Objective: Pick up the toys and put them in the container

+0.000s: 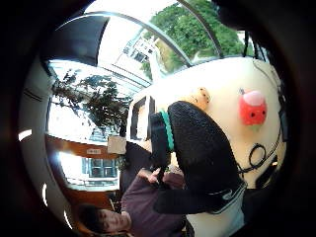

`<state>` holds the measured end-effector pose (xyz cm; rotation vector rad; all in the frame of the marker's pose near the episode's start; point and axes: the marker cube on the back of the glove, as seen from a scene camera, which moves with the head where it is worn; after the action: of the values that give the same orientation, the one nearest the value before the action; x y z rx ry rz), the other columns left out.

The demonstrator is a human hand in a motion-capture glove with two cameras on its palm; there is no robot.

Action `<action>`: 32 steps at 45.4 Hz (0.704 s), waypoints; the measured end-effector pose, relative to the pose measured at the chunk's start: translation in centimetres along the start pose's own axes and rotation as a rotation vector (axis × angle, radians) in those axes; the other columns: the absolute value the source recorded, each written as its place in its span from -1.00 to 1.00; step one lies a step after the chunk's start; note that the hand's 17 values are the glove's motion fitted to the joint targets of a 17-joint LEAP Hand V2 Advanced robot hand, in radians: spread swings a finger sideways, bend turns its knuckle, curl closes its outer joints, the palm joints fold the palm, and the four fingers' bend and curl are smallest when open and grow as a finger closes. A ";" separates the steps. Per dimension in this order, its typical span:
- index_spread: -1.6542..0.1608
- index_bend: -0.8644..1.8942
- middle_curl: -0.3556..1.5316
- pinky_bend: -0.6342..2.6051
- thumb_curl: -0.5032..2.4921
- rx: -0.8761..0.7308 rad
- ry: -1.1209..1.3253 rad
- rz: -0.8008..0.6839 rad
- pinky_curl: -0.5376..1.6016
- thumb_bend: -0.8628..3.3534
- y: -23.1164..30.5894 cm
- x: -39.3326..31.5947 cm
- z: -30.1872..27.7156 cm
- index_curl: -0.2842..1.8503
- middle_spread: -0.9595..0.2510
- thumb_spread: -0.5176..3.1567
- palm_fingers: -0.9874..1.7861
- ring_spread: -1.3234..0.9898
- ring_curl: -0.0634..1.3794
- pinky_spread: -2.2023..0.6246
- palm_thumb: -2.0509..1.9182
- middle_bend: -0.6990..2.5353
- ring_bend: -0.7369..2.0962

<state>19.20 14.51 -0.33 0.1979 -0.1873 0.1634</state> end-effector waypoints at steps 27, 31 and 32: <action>0.55 -0.25 -0.42 -0.05 -0.58 -0.131 0.043 0.288 -0.20 -0.60 -1.5 15.5 5.2 -0.58 0.57 0.01 -0.28 0.10 -0.66 0.55 0.01 -0.46 -0.10; 0.53 -0.24 -0.42 -0.04 -0.57 -0.235 0.081 0.371 -0.20 -0.60 -2.2 17.3 9.3 -0.56 0.56 0.02 -0.34 0.12 -0.67 0.56 0.02 -0.48 -0.13; 0.53 -0.24 -0.42 -0.03 -0.57 -0.272 0.100 0.398 -0.19 -0.60 -2.2 17.7 10.4 -0.55 0.58 0.02 -0.39 0.13 -0.68 0.57 0.02 -0.50 -0.15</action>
<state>35.02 12.77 12.86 -0.1216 -0.1462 0.5385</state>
